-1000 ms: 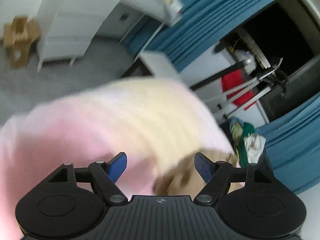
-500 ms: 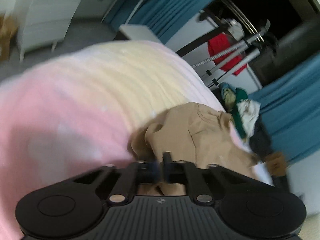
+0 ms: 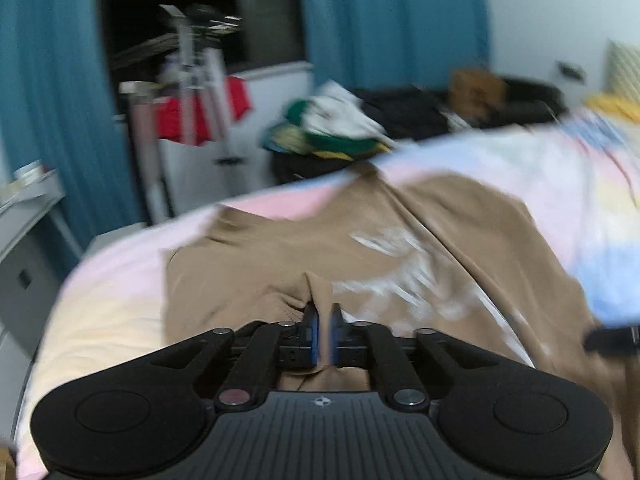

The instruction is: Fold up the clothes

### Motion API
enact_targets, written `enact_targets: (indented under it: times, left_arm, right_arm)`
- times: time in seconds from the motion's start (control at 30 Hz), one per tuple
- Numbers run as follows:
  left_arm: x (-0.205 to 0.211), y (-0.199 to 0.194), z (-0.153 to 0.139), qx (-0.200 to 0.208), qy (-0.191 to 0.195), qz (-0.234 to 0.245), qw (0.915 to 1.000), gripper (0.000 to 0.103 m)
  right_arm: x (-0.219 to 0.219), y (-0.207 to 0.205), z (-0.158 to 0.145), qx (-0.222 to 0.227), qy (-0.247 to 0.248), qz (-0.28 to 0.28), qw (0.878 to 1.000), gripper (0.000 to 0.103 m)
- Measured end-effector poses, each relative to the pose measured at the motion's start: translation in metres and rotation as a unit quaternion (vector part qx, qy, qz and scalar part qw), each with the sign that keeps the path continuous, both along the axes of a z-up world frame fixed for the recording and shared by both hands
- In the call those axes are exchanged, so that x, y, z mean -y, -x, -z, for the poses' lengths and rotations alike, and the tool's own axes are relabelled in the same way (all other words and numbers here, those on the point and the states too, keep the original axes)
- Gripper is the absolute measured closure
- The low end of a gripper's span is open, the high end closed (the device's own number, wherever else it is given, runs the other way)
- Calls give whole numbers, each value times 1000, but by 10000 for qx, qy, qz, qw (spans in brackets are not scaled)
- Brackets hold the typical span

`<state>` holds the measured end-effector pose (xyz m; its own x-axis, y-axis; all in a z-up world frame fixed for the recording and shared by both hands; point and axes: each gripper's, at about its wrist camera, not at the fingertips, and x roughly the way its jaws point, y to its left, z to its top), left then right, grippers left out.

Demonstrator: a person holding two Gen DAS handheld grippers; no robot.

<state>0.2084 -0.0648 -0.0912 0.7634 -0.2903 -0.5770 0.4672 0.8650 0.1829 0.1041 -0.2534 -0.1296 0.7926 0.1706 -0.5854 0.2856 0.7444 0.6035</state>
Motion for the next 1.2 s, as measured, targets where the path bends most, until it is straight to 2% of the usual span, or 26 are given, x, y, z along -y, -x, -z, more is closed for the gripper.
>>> enact_targets:
  times: [0.03, 0.1, 0.17, 0.2, 0.3, 0.33, 0.43, 0.6, 0.77, 0.93, 1.0, 1.03, 1.07, 1.13, 1.2]
  left_arm:
    - [-5, 7, 4, -50, 11, 64, 10000, 82]
    - [-19, 23, 10, -125, 80, 176, 9997, 81]
    - [-47, 39, 6, -130, 309, 212, 9992, 63]
    - [-61, 45, 0, -89, 441, 154, 9989, 59]
    - [-103, 54, -19, 71, 823, -108, 9965, 57]
    - [-112, 53, -21, 107, 816, -190, 9964, 56]
    - [-132, 42, -23, 194, 619, -432, 9970, 56]
    - [-126, 39, -8, 228, -165, 163, 9995, 56]
    - [-107, 35, 11, 486, -996, 489, 9926, 56]
    - [-84, 19, 27, 822, -1470, 278, 9853, 56]
    - [-73, 4, 35, 834, -1536, 98, 9846, 66]
    - [-71, -2, 37, 805, -1502, -9, 9854, 81]
    - [-74, -6, 34, 777, -1331, -114, 9880, 88]
    - [-81, -14, 26, 730, -890, -315, 9929, 95]
    - [-102, -21, 6, 635, -152, -658, 9957, 95]
  right_arm:
    - [2, 0, 1, -10, -15, 34, 10000, 27]
    - [7, 1, 1, 0, -65, 95, 9999, 27]
    - [10, 2, 1, 16, -110, 142, 9998, 27]
    - [11, 2, 1, 22, -133, 155, 9998, 27]
    - [10, 2, 0, 29, -157, 137, 9998, 27]
    - [8, 2, 0, 26, -153, 121, 9998, 27]
    - [4, 1, 0, -1, -94, 64, 9999, 27]
    - [1, -1, 2, -73, -58, 45, 9999, 27]
    - [-2, -5, 5, -115, -37, -7, 9999, 27]
    - [-7, -8, 8, -157, -10, -80, 9998, 27]
    - [-8, -9, 9, -185, 16, -86, 9998, 27]
    - [-8, -10, 10, -198, 29, -89, 9998, 27]
    - [-7, -10, 11, -215, 24, -82, 9997, 27]
    - [-7, -11, 12, -236, 20, -69, 9997, 28]
    - [-8, -11, 13, -242, 20, -59, 9997, 28]
